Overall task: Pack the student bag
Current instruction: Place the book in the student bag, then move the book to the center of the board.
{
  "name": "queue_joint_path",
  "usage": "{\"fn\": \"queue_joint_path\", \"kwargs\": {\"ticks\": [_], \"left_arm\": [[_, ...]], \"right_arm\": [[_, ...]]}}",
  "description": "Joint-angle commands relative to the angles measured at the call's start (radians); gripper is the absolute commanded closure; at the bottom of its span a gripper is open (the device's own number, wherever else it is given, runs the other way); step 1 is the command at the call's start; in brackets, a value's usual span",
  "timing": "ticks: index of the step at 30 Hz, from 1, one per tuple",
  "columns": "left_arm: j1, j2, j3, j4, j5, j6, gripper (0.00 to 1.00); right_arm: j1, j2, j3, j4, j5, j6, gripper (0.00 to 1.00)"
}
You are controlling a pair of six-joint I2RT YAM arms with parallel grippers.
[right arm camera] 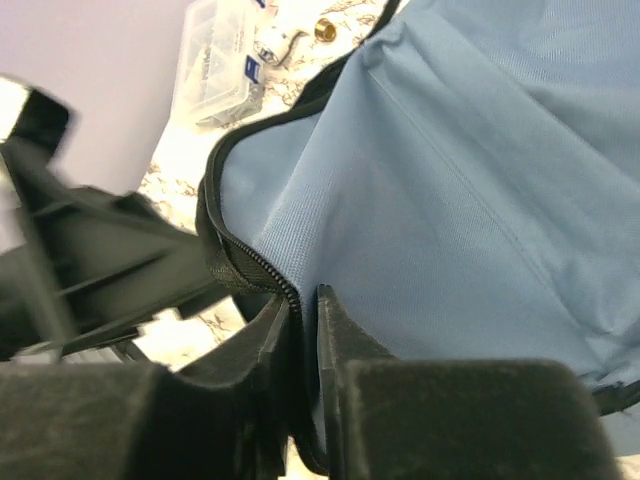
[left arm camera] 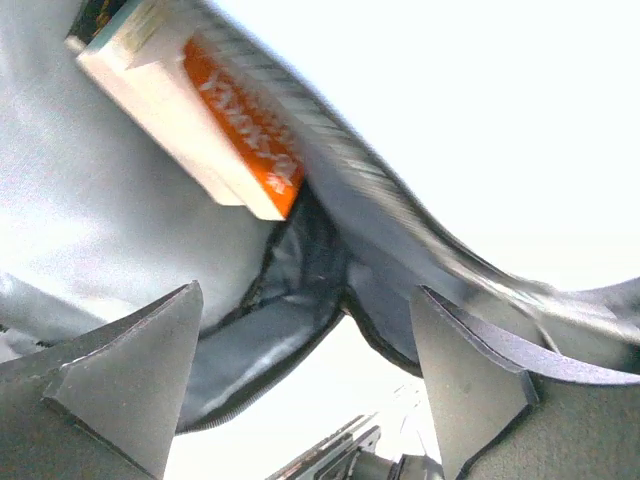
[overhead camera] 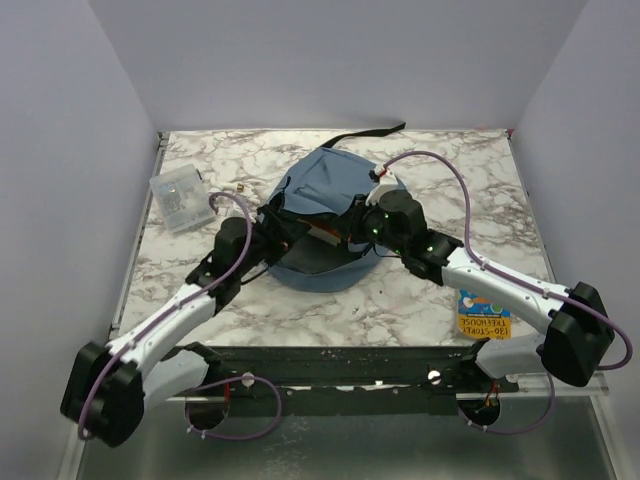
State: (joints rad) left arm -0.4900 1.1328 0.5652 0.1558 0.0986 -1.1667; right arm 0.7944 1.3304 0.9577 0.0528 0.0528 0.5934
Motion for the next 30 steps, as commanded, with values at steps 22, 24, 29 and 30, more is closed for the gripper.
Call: {"fn": "queue_joint_path", "kwargs": {"ticks": [22, 24, 29, 30], "left_arm": [[0.042, -0.753, 0.274, -0.547, -0.247, 0.91, 0.02], [0.042, -0.731, 0.293, -0.559, -0.172, 0.95, 0.02], [0.006, -0.749, 0.26, -0.547, -0.146, 1.006, 0.02], [0.0, -0.764, 0.252, -0.546, -0.158, 1.009, 0.02]], "right_arm": [[-0.342, -0.169, -0.095, -0.189, 0.198, -0.129, 0.09], [-0.463, -0.167, -0.118, -0.215, 0.212, -0.033, 0.09], [-0.892, -0.214, -0.245, -0.271, 0.067, 0.208, 0.09], [-0.949, -0.235, -0.271, -0.289, 0.066, 0.242, 0.09]]}}
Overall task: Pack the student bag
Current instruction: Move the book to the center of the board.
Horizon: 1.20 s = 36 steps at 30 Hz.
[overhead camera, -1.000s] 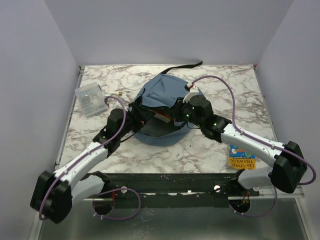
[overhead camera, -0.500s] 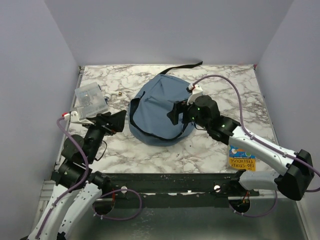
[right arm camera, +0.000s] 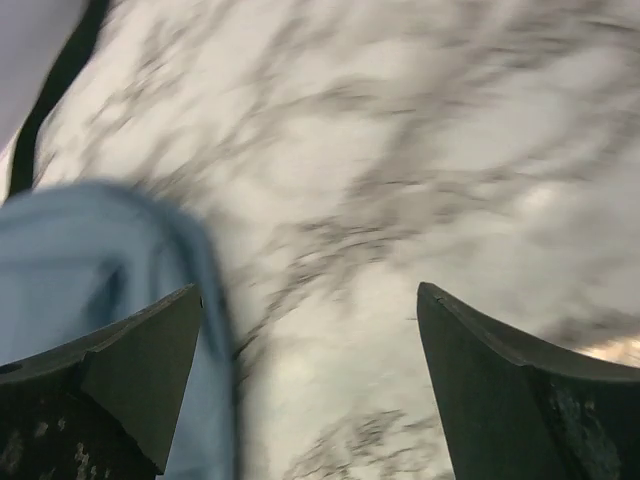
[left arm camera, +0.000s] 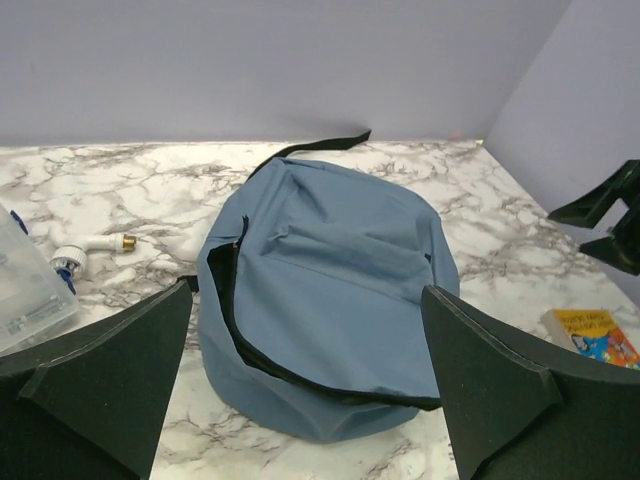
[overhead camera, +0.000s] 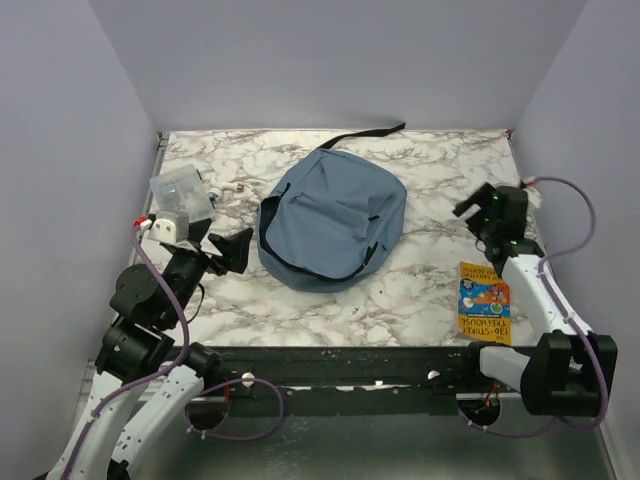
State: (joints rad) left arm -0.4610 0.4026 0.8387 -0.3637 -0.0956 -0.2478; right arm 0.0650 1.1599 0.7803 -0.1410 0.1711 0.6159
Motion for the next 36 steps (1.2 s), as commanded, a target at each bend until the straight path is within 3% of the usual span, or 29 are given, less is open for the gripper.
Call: {"fn": "queue_joint_path", "kwargs": {"ticks": [1, 5, 6, 10, 20, 24, 31, 36], "left_arm": [[-0.039, -0.05, -0.027, -0.03, 0.026, 0.099, 0.02], [-0.07, -0.082, -0.032, -0.042, -0.032, 0.116, 0.02], [-0.077, -0.086, -0.033, -0.042, -0.033, 0.115, 0.02], [-0.112, -0.094, -0.04, -0.045, -0.03, 0.113, 0.02], [-0.159, -0.116, -0.04, -0.053, -0.048, 0.115, 0.02], [-0.164, -0.115, -0.043, -0.055, -0.068, 0.116, 0.01], [-0.176, -0.095, -0.041, -0.056, -0.059, 0.118, 0.02], [-0.158, -0.073, -0.041, -0.055, -0.035, 0.114, 0.02]], "right_arm": [[-0.279, -0.085, -0.115, -0.117, -0.039, 0.241, 0.09], [-0.424, -0.188, -0.209, -0.199, 0.087, 0.326, 0.06], [-0.431, -0.199, -0.216, -0.244, 0.142, 0.356, 0.0], [-0.441, -0.243, -0.27, -0.29, 0.186, 0.413, 0.0], [-0.536, -0.102, -0.337, -0.195, 0.208, 0.364, 0.0], [-0.542, -0.077, -0.33, -0.225, 0.075, 0.337, 0.01], [-0.539, -0.222, -0.399, -0.308, -0.289, 0.345, 0.08], [-0.384, -0.255, -0.409, -0.393, -0.398, 0.391, 0.1]]}}
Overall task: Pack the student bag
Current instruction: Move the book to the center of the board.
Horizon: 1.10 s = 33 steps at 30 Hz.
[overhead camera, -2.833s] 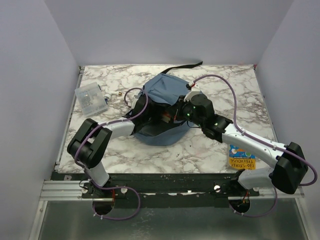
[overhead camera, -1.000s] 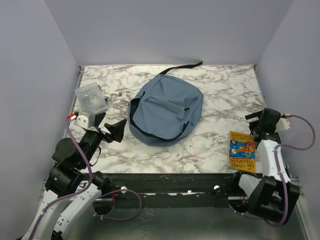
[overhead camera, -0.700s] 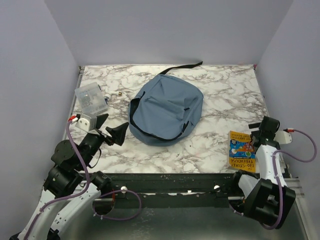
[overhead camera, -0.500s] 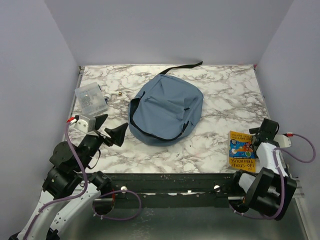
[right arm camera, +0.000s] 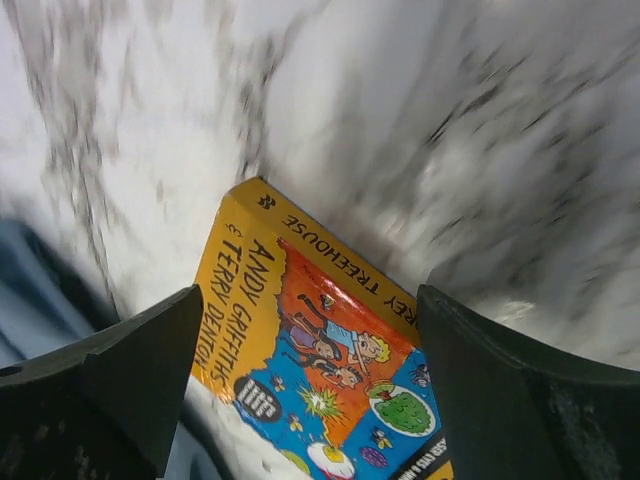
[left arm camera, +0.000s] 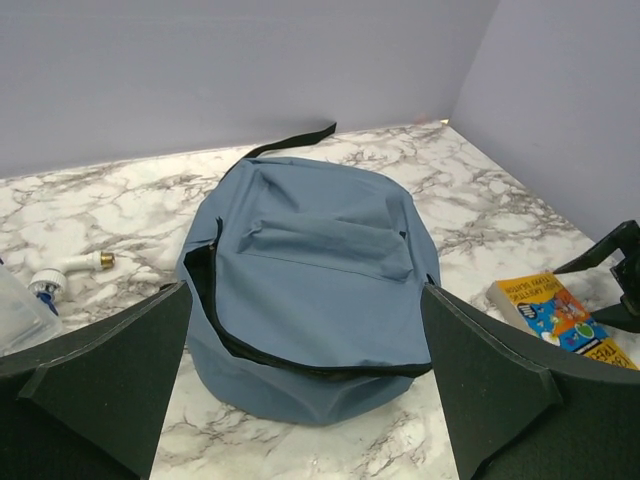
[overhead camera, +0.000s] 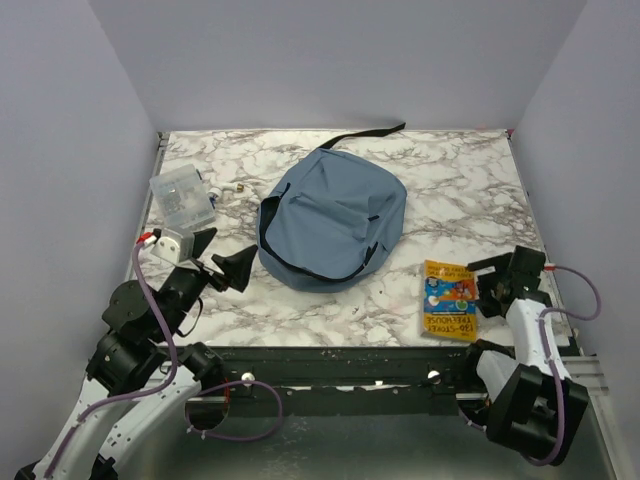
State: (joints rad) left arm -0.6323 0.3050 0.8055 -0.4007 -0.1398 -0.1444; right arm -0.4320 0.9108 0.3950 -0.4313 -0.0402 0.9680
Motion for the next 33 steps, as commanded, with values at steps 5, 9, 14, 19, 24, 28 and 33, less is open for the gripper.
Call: {"fn": "queue_joint_path", "kwargs": {"ticks": [5, 9, 14, 19, 24, 28, 33], "left_arm": [[0.064, 0.052, -0.008, -0.016, 0.043, -0.003, 0.02], [0.118, 0.094, -0.016, -0.003, 0.1, -0.023, 0.02], [0.193, 0.131, -0.028, 0.051, 0.193, -0.128, 0.02], [0.24, 0.164, -0.078, 0.131, 0.297, -0.321, 0.02], [0.24, 0.209, -0.151, 0.121, 0.372, -0.542, 0.07], [0.24, 0.172, -0.289, 0.142, 0.424, -0.705, 0.11], [0.235, 0.118, -0.439, 0.243, 0.585, -0.818, 0.08]], "right_arm": [[0.385, 0.029, -0.011, -0.072, -0.222, 0.096, 0.1], [0.617, 0.071, 0.028, -0.037, -0.197, 0.107, 0.1], [0.907, 0.161, 0.023, 0.078, -0.206, 0.149, 0.09], [1.136, 0.2, -0.008, 0.245, -0.157, 0.207, 0.08], [1.159, 0.177, 0.039, 0.237, -0.156, 0.075, 0.07], [1.158, 0.105, 0.069, 0.154, -0.094, -0.062, 0.06], [1.159, 0.116, 0.2, -0.083, 0.16, -0.189, 0.04]]}}
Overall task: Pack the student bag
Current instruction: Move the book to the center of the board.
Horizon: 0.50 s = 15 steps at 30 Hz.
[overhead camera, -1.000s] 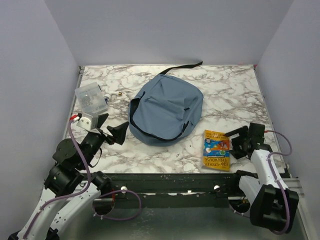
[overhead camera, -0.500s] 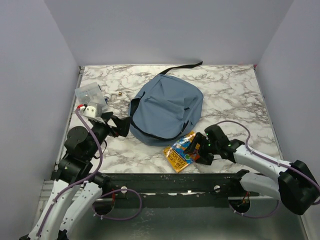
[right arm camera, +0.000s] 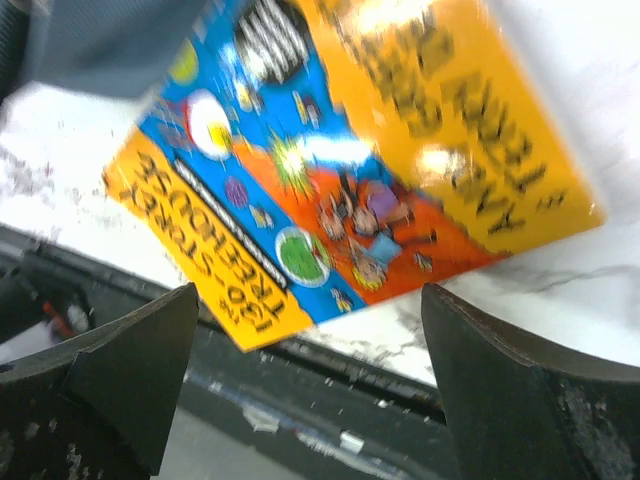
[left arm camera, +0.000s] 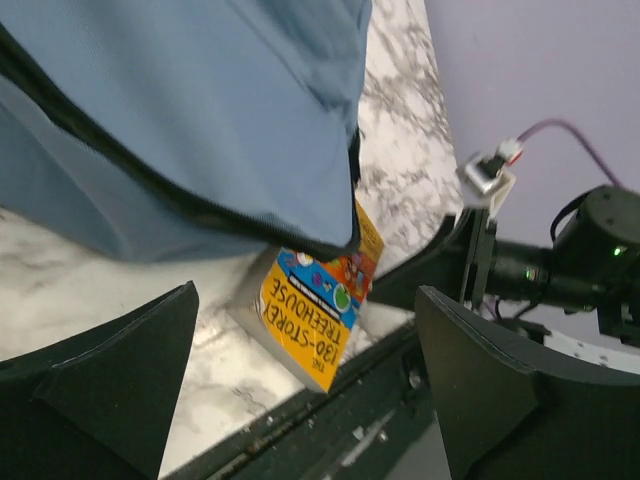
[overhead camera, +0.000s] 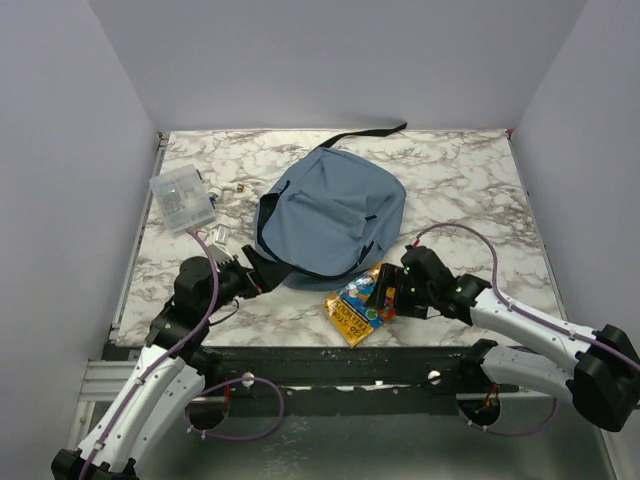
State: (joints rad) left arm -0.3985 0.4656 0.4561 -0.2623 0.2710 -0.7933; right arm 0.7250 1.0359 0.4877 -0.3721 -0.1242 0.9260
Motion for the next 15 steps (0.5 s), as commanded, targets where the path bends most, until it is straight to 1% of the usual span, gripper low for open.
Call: {"fn": "queue_joint_path", "kwargs": {"ticks": [1, 4, 6, 8, 10, 12, 13, 15], "left_arm": [[-0.001, -0.048, -0.122, 0.121, 0.188, -0.208, 0.08], [-0.018, -0.055, -0.197, 0.164, 0.214, -0.283, 0.08], [-0.036, -0.038, -0.237, 0.172, 0.203, -0.318, 0.08], [-0.053, -0.005, -0.262, 0.183, 0.195, -0.359, 0.09], [-0.086, 0.026, -0.273, 0.194, 0.168, -0.387, 0.1], [-0.141, 0.059, -0.275, 0.199, 0.118, -0.411, 0.11], [-0.164, 0.077, -0.276, 0.203, 0.097, -0.427, 0.12], [-0.215, 0.106, -0.29, 0.225, 0.047, -0.477, 0.15]], "right_arm": [[0.002, -0.017, 0.12, -0.166, 0.282, -0.158, 0.03], [0.001, -0.047, 0.134, -0.156, 0.356, -0.145, 0.02], [0.001, -0.053, 0.139, -0.108, 0.4, -0.143, 0.0], [-0.023, -0.022, 0.139, -0.051, 0.419, -0.165, 0.0], [-0.093, 0.035, 0.15, -0.02, 0.371, -0.191, 0.0], [-0.177, 0.078, 0.129, 0.042, 0.263, -0.218, 0.0], [-0.206, 0.093, 0.115, 0.074, 0.208, -0.225, 0.0], [-0.228, 0.117, 0.104, 0.109, 0.163, -0.232, 0.01]]}}
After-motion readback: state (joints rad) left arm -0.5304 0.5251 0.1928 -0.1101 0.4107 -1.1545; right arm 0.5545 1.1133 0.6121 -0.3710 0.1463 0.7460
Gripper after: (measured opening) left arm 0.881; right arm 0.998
